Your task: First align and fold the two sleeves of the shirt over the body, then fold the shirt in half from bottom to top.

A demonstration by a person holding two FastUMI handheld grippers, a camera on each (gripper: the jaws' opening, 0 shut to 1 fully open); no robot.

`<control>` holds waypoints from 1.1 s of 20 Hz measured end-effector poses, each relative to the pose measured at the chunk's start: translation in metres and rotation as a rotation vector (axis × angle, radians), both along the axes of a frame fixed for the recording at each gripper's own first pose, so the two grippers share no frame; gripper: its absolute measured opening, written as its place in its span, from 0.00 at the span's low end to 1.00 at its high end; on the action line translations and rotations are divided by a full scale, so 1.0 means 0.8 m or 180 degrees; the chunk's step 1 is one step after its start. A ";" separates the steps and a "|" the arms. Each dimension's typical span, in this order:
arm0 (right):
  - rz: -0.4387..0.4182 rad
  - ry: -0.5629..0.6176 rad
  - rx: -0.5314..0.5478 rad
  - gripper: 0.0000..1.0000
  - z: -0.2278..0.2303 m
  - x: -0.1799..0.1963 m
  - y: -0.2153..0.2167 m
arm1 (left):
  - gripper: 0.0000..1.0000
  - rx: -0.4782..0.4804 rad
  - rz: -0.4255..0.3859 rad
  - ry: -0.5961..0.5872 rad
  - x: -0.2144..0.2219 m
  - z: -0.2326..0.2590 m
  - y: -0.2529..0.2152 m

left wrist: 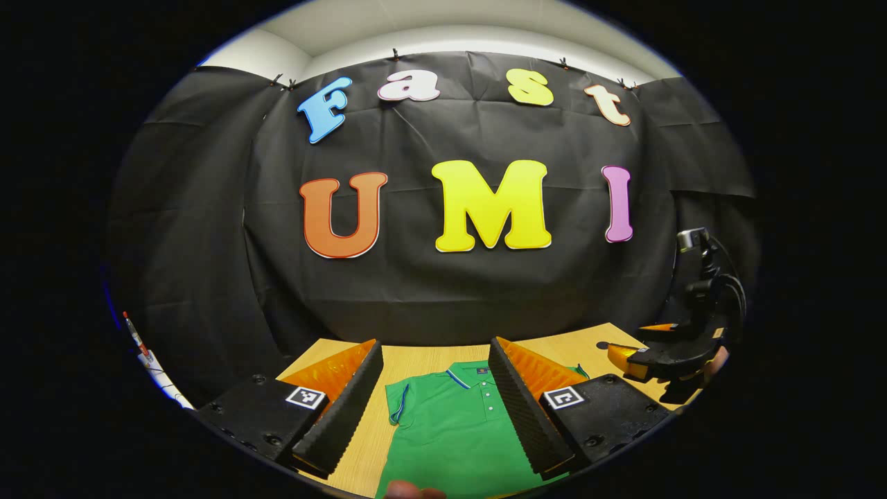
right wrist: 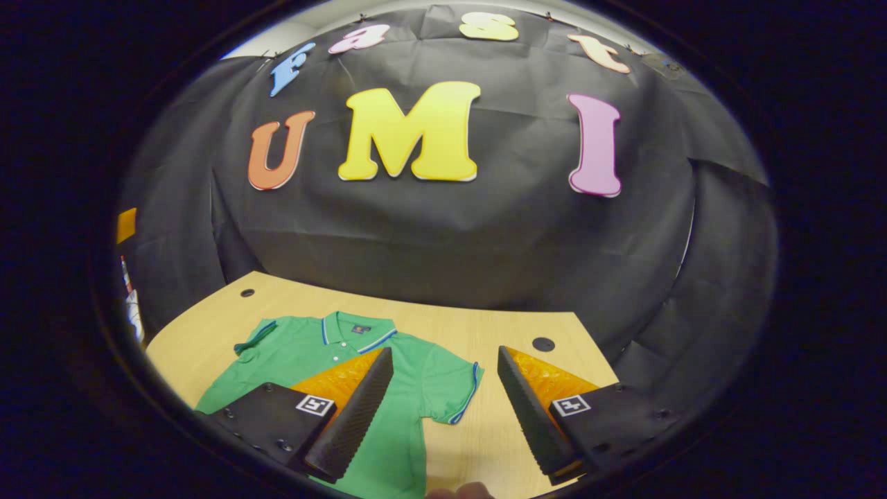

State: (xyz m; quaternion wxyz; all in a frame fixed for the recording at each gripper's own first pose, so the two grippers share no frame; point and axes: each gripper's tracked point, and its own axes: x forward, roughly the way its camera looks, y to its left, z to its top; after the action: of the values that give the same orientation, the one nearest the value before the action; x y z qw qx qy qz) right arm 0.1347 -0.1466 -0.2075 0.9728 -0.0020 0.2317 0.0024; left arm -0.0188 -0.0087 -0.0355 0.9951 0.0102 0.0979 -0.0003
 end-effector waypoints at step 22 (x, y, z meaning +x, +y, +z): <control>-0.0435 0.1042 0.0283 0.92 -0.252 0.123 -0.055 | 0.98 0.0204 0.0470 0.0527 -0.046 -0.028 0.033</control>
State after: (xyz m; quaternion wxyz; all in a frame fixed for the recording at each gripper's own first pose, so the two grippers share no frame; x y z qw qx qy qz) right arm 0.2329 -0.1907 -0.4088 0.9191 0.0572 0.3861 -0.0532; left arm -0.0555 0.0174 -0.0577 0.9801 0.0347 0.1802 0.0753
